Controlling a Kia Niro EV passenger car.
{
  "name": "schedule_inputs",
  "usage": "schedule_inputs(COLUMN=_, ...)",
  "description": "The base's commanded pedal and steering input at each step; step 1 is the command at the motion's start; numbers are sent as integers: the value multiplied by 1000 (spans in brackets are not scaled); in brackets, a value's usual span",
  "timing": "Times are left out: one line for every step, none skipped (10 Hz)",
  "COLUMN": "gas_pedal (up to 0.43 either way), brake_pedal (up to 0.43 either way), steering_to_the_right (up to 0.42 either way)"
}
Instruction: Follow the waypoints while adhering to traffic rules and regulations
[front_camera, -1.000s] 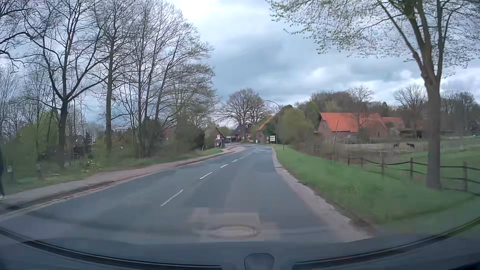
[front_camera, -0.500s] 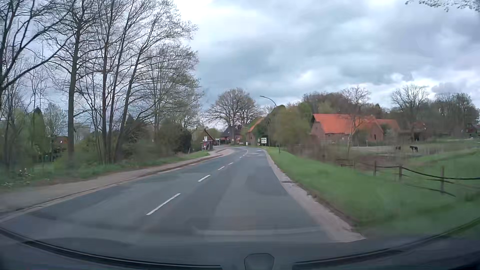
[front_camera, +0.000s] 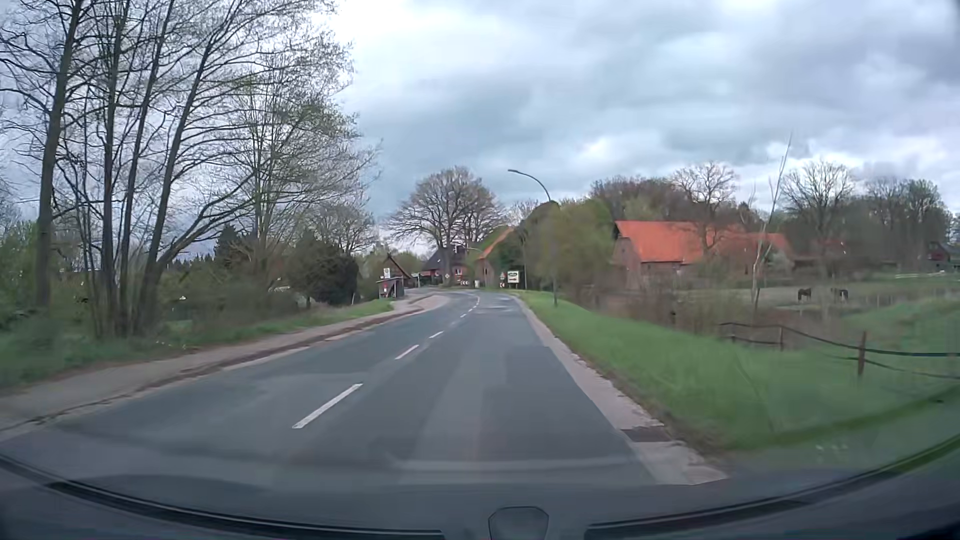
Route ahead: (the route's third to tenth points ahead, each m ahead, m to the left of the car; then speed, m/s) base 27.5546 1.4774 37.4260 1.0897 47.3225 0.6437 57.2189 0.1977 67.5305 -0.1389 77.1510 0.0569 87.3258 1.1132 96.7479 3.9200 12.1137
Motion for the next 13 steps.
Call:
schedule_inputs(gas_pedal=39, brake_pedal=0, steering_to_the_right=15)
schedule_inputs(gas_pedal=47, brake_pedal=0, steering_to_the_right=12)
schedule_inputs(gas_pedal=47, brake_pedal=0, steering_to_the_right=12)
schedule_inputs(gas_pedal=47, brake_pedal=0, steering_to_the_right=12)
schedule_inputs(gas_pedal=47, brake_pedal=0, steering_to_the_right=11)
schedule_inputs(gas_pedal=47, brake_pedal=0, steering_to_the_right=10)
schedule_inputs(gas_pedal=47, brake_pedal=0, steering_to_the_right=10)
schedule_inputs(gas_pedal=47, brake_pedal=0, steering_to_the_right=7)
schedule_inputs(gas_pedal=47, brake_pedal=0, steering_to_the_right=5)
schedule_inputs(gas_pedal=59, brake_pedal=0, steering_to_the_right=5)
schedule_inputs(gas_pedal=59, brake_pedal=0, steering_to_the_right=5)
schedule_inputs(gas_pedal=59, brake_pedal=0, steering_to_the_right=5)
schedule_inputs(gas_pedal=59, brake_pedal=0, steering_to_the_right=5)
